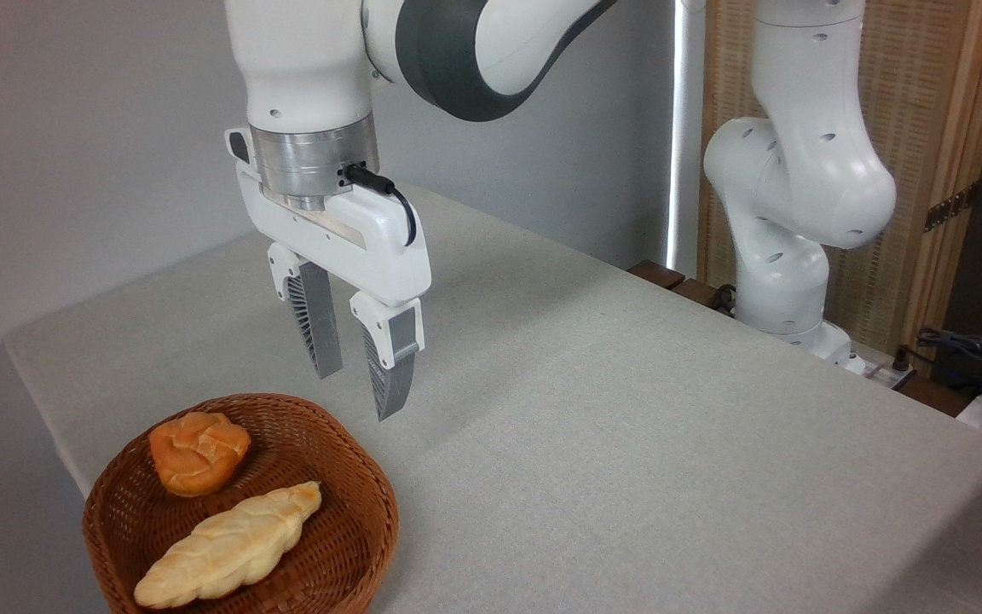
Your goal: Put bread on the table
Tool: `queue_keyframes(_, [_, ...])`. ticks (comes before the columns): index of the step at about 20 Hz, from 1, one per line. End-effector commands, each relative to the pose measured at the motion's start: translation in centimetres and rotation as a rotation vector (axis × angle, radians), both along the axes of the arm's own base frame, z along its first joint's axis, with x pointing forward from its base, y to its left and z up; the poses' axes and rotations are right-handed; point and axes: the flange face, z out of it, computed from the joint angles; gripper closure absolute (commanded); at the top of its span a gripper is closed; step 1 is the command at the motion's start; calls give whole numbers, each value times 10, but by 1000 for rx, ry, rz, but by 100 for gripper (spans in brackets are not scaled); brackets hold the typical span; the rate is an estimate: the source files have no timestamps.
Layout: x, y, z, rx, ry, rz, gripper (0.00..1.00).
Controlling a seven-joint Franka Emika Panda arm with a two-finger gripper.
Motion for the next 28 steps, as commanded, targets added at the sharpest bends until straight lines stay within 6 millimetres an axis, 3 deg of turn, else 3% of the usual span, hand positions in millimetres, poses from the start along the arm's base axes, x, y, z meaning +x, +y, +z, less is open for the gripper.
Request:
queue_keyframes(1, [3, -2, 2, 3, -20, 4, 0])
queue_keyframes(6, [25, -6, -11, 3, -118, 13, 0])
queue_keyframes(11, [47, -48, -41, -131, -174, 81, 0])
queue_keyframes(17, [65, -69, -69, -296, -195, 254, 0])
queue_keyframes(28, [83, -71, -104, -407, -235, 388, 0])
